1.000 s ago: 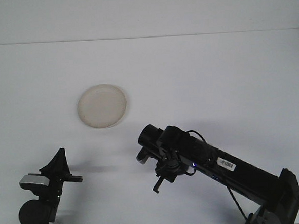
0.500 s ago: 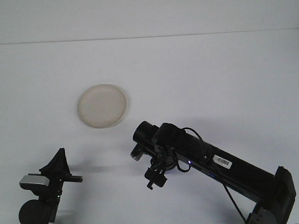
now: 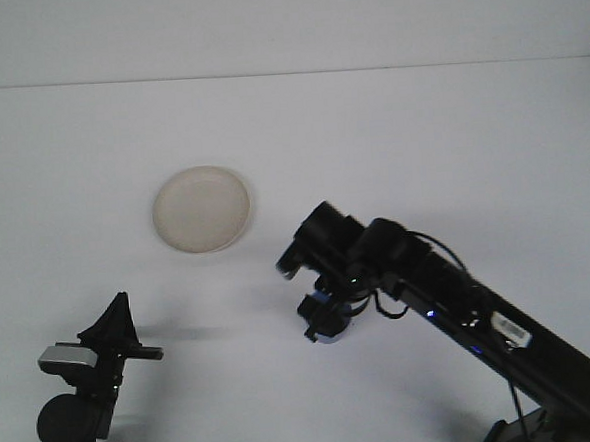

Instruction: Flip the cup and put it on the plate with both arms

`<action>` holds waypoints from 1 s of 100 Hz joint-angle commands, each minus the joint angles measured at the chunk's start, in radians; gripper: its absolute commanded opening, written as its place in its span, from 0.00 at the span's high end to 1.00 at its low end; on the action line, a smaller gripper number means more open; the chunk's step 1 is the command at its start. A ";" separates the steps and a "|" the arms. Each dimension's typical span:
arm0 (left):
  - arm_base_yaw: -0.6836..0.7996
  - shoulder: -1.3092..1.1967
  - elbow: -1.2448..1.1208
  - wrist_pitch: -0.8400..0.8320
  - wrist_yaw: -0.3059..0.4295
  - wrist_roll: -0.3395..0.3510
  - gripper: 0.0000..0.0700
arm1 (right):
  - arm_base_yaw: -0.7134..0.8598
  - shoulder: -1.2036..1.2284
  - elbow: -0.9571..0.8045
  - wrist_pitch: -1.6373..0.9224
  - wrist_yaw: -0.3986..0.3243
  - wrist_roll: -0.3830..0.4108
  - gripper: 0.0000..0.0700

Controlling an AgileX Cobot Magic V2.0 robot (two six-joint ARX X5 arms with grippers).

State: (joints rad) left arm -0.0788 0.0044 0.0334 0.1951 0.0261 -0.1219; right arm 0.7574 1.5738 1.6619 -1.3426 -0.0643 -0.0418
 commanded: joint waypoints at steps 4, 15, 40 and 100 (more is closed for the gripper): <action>0.001 -0.001 -0.019 0.015 0.003 -0.003 0.98 | -0.108 -0.051 0.004 -0.029 0.040 -0.011 0.39; 0.001 -0.001 -0.019 0.015 0.003 -0.003 0.98 | -0.265 -0.152 -0.070 0.019 0.065 -0.011 0.39; 0.001 -0.001 -0.019 0.015 0.003 -0.003 0.98 | -0.647 -0.512 -0.406 0.341 0.063 0.052 0.39; 0.001 -0.001 -0.019 0.016 0.003 -0.003 0.98 | -0.748 -1.074 -0.787 0.555 0.061 0.067 1.00</action>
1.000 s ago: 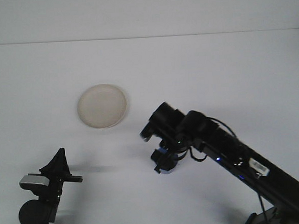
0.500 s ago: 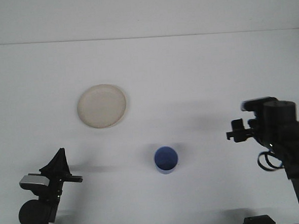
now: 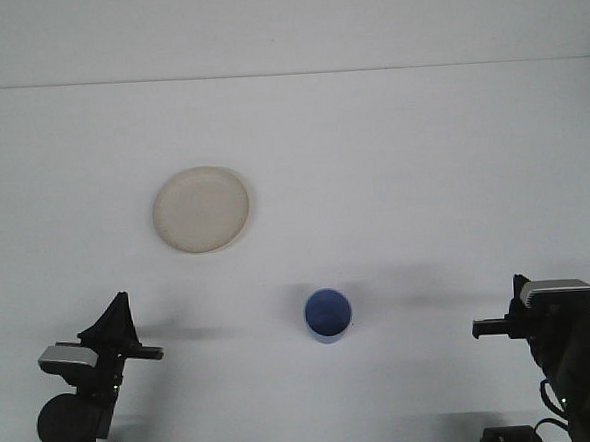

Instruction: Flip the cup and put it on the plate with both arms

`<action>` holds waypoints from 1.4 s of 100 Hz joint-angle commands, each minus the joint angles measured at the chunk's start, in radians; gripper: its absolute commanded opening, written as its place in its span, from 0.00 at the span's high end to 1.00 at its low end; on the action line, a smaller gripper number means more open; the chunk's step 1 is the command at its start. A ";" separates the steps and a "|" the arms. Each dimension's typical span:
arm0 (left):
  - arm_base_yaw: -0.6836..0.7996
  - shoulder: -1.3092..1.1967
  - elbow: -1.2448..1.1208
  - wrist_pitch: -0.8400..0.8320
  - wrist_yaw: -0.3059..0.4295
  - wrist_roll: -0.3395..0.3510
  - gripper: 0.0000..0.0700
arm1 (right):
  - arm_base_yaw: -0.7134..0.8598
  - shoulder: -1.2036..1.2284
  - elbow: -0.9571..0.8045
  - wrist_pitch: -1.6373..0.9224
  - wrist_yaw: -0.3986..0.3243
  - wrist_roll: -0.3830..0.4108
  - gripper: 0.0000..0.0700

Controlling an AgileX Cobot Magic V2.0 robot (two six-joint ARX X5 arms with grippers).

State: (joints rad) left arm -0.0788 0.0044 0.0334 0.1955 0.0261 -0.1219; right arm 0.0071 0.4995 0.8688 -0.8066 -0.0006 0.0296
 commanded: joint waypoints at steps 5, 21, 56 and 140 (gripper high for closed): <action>0.001 -0.001 -0.013 0.014 0.003 -0.003 0.98 | 0.002 -0.001 0.006 0.027 -0.003 -0.004 1.00; 0.001 0.005 0.101 -0.149 -0.011 -0.016 0.98 | 0.002 -0.001 0.006 0.035 -0.002 -0.003 1.00; 0.001 0.326 0.661 -0.540 -0.003 -0.052 0.98 | 0.002 -0.001 0.006 0.037 0.000 -0.004 1.00; -0.006 0.749 1.006 -0.945 0.006 0.023 0.17 | 0.002 -0.001 0.006 0.036 0.001 -0.004 1.00</action>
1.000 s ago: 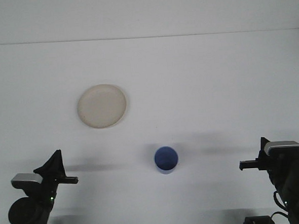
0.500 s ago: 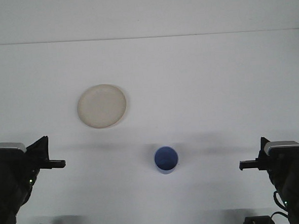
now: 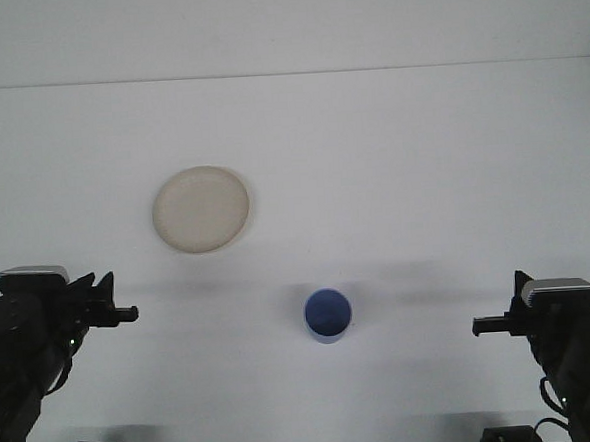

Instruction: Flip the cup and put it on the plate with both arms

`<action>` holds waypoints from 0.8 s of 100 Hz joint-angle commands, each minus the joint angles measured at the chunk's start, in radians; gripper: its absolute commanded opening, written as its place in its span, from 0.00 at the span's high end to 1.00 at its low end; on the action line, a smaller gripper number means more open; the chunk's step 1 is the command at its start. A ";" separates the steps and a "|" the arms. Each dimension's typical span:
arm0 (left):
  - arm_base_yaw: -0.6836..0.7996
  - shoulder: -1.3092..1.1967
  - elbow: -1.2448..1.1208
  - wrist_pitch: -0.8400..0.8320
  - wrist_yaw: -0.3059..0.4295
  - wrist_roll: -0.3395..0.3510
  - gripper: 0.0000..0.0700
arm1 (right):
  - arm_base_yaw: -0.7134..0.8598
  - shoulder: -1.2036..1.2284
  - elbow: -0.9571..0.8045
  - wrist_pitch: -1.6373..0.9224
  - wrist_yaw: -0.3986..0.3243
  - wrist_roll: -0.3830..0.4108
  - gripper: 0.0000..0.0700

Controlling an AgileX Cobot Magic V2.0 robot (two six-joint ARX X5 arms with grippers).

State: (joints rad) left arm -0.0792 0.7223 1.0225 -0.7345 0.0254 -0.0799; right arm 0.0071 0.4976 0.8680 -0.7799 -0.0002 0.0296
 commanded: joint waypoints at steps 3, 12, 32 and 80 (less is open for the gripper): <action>-0.012 0.046 0.016 -0.025 0.021 -0.020 0.14 | 0.002 0.001 0.006 0.010 0.000 -0.004 1.00; -0.038 0.093 0.017 -0.025 0.107 -0.047 0.17 | 0.002 0.001 0.006 0.009 0.000 -0.004 1.00; -0.152 0.276 0.076 -0.007 0.252 -0.105 0.17 | 0.002 0.001 0.006 0.010 0.000 -0.004 1.00; -0.557 0.777 0.364 -0.040 0.261 -0.120 0.17 | 0.002 0.001 0.006 0.010 0.000 -0.004 1.00</action>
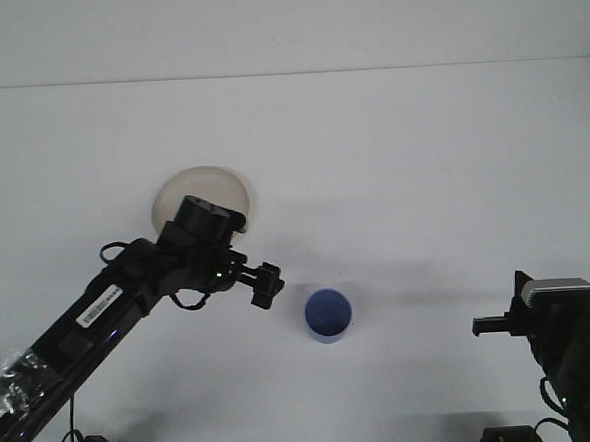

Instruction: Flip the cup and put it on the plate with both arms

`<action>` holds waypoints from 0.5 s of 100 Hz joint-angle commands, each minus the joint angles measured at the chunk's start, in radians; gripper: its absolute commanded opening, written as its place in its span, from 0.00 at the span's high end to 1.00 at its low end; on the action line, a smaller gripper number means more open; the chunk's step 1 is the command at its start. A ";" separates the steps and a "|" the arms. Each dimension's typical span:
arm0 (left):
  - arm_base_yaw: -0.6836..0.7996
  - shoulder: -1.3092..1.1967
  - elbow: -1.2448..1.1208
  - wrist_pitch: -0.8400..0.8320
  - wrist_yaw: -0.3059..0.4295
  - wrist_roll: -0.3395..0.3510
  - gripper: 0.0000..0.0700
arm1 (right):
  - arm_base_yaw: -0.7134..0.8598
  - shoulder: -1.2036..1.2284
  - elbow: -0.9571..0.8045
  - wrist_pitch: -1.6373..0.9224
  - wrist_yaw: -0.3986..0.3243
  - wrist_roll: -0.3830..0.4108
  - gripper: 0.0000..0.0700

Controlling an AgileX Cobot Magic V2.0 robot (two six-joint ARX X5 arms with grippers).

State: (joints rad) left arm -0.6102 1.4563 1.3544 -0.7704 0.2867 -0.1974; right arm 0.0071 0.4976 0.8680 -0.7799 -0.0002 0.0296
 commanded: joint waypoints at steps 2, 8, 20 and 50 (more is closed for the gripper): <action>-0.036 0.056 0.037 0.000 -0.003 -0.002 0.17 | 0.002 0.001 0.006 0.009 0.000 -0.004 1.00; -0.068 0.096 0.047 0.022 -0.018 -0.003 0.17 | 0.002 0.001 0.006 0.009 0.000 -0.004 1.00; -0.107 0.153 0.054 0.044 -0.027 -0.004 0.17 | 0.002 0.001 0.006 0.009 0.000 -0.004 1.00; -0.171 0.245 0.055 0.095 -0.058 -0.006 0.22 | 0.002 0.001 0.006 0.009 0.000 -0.004 1.00</action>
State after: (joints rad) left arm -0.7650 1.6650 1.3869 -0.6827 0.2447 -0.2008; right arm 0.0071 0.4976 0.8680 -0.7799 -0.0002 0.0296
